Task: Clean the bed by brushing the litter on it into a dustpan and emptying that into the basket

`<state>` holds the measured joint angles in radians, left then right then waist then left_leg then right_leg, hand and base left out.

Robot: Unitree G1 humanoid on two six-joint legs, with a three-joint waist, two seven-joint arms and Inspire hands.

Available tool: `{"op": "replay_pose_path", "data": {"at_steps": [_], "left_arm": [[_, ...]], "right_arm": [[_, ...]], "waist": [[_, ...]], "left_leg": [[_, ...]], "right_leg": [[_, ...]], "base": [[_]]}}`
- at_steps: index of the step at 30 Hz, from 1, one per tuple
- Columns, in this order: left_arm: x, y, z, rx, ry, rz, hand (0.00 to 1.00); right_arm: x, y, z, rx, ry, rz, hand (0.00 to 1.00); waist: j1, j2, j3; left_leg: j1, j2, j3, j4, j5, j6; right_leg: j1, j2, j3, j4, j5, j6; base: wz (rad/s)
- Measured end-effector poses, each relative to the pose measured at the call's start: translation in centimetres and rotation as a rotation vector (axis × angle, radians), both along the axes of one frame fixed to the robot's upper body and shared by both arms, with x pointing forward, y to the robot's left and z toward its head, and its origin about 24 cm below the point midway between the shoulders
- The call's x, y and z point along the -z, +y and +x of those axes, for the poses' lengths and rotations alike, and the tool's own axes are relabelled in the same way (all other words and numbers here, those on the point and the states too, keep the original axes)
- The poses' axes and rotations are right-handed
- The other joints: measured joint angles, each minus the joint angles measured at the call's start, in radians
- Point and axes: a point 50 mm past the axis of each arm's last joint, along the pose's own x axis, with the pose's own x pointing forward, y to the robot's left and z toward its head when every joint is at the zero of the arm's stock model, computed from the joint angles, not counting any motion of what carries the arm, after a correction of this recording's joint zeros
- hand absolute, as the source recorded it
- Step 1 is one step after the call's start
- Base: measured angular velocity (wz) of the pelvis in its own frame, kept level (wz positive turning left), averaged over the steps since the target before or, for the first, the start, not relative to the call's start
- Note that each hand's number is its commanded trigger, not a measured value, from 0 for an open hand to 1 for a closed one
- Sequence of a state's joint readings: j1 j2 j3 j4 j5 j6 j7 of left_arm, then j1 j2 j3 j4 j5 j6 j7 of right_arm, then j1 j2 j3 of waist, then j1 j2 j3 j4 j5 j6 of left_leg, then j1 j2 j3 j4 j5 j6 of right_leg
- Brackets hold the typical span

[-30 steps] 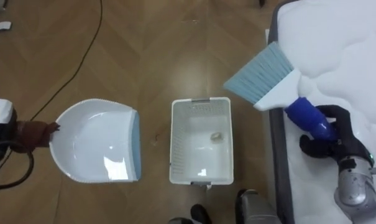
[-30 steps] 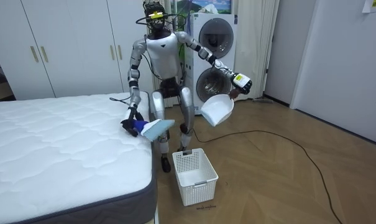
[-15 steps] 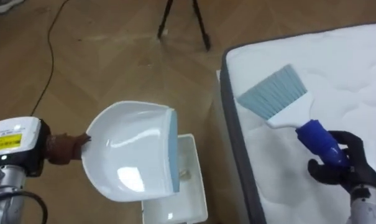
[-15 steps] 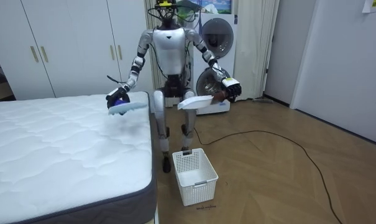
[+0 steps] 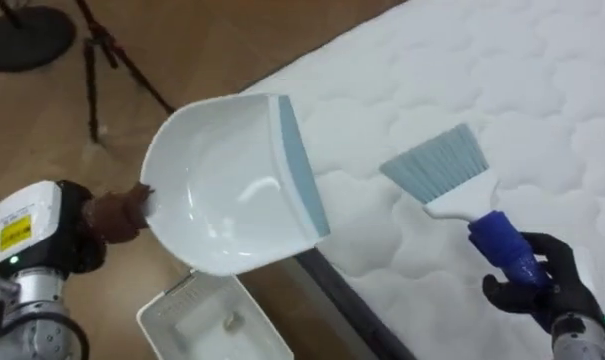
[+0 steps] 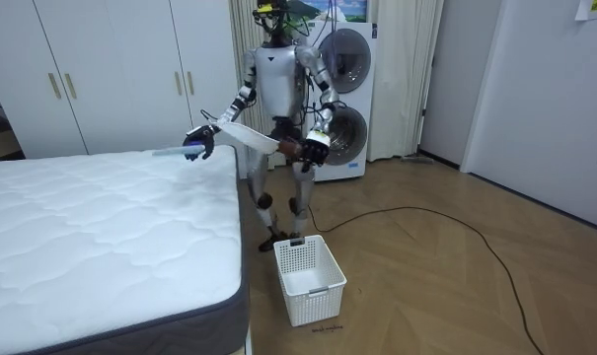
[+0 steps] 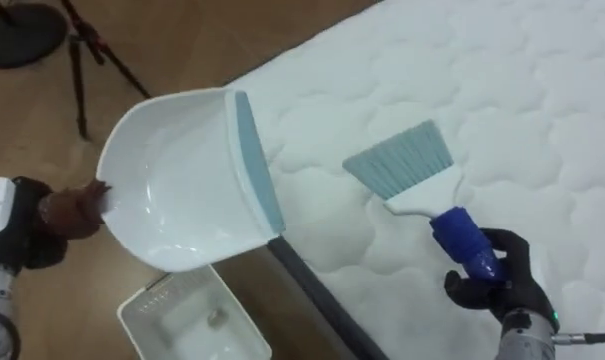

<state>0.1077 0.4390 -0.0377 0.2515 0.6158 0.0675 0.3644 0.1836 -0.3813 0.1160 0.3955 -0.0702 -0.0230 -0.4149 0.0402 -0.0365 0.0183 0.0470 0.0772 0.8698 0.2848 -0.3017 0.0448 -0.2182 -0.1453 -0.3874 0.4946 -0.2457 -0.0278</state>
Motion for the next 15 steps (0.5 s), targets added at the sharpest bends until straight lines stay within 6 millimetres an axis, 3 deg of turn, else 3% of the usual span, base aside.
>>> {"op": "replay_pose_path", "data": {"at_steps": [1, 2, 3, 5, 8, 10, 11, 13, 14, 15], "left_arm": [[0.0, 0.0, 0.0, -0.003, 0.000, -0.003, 1.00], [0.2, 0.0, -0.1, -0.008, 0.005, -0.016, 1.00], [0.2, -0.1, -0.1, -0.006, 0.009, -0.024, 1.00], [0.1, -0.2, 0.1, 0.005, 0.010, -0.029, 1.00], [0.1, -0.6, 0.5, 0.018, 0.015, -0.037, 1.00], [0.6, -0.9, 0.1, 0.017, 0.033, -0.053, 1.00], [1.2, -0.9, -0.5, 0.010, 0.063, -0.063, 1.00], [2.0, -1.1, -1.3, -0.006, 0.102, -0.083, 1.00], [2.7, -1.4, -2.0, -0.014, 0.123, -0.103, 1.00], [3.2, -1.8, -2.6, -0.017, 0.146, -0.125, 1.00]], "right_arm": [[0.1, 0.3, 0.1, -0.015, 0.002, 0.004, 0.00], [0.1, 0.8, 0.4, -0.041, 0.002, 0.009, 0.00], [0.2, 1.3, 0.6, -0.067, 0.006, 0.016, 0.00], [0.4, 1.4, 0.4, -0.081, 0.018, 0.020, 0.00], [0.3, 1.4, 0.3, -0.091, 0.024, 0.016, 0.00], [0.4, 1.3, 0.2, -0.097, 0.033, 0.023, 0.00], [0.4, 1.3, 0.2, -0.100, 0.035, 0.024, 0.00], [0.1, 1.3, 0.3, -0.098, 0.021, 0.030, 0.00], [-0.1, 1.4, 0.6, -0.101, 0.012, 0.031, 0.00], [-0.1, 1.4, 0.6, -0.102, 0.012, 0.030, 0.00]], "waist": [[0.010, -0.005, -0.0002], [0.026, -0.004, 0.0012], [0.018, 0.001, 0.0025], [-0.013, 0.005, 0.0014], [-0.064, 0.007, 0.0005], [-0.066, 0.010, -0.0011], [-0.064, 0.013, -0.0028], [-0.046, 0.026, -0.0119], [-0.019, 0.037, -0.0124], [-0.005, 0.041, -0.0169]], "left_leg": [[0.000, 0.003, -0.017, 0.005, 0.000, 0.000], [-0.006, 0.015, -0.101, 0.016, -0.001, -0.001], [-0.025, 0.036, -0.178, 0.046, 0.001, -0.004], [-0.037, 0.054, -0.232, 0.061, 0.002, -0.007], [-0.034, 0.072, -0.212, 0.075, 0.000, -0.024], [-0.027, 0.084, -0.202, 0.098, 0.000, -0.030], [-0.021, 0.089, -0.222, 0.118, 0.001, -0.033], [-0.016, 0.081, -0.293, 0.146, 0.003, -0.036], [-0.023, 0.069, -0.399, 0.168, 0.004, -0.040], [-0.031, 0.038, -0.521, 0.151, -0.003, -0.051]], "right_leg": [[0.004, 0.012, 0.000, -0.027, 0.004, -0.004], [0.028, 0.041, 0.005, -0.083, 0.027, -0.018], [0.048, 0.071, 0.005, -0.133, 0.061, -0.031], [0.070, 0.102, 0.004, -0.188, 0.088, -0.045], [0.059, 0.120, 0.006, -0.201, 0.098, -0.063], [0.058, 0.130, 0.014, -0.202, 0.101, -0.075], [0.059, 0.139, 0.038, -0.202, 0.099, -0.083], [0.067, 0.167, 0.114, -0.202, 0.099, -0.092], [0.079, 0.187, 0.175, -0.202, 0.104, -0.101], [0.091, 0.193, 0.222, -0.202, 0.104, -0.103]], "base": [[-1.63], [-1.38], [-1.17], [-0.52], [-0.31], [-0.52], [-0.73], [-0.98], [-1.27], [-1.17]]}}
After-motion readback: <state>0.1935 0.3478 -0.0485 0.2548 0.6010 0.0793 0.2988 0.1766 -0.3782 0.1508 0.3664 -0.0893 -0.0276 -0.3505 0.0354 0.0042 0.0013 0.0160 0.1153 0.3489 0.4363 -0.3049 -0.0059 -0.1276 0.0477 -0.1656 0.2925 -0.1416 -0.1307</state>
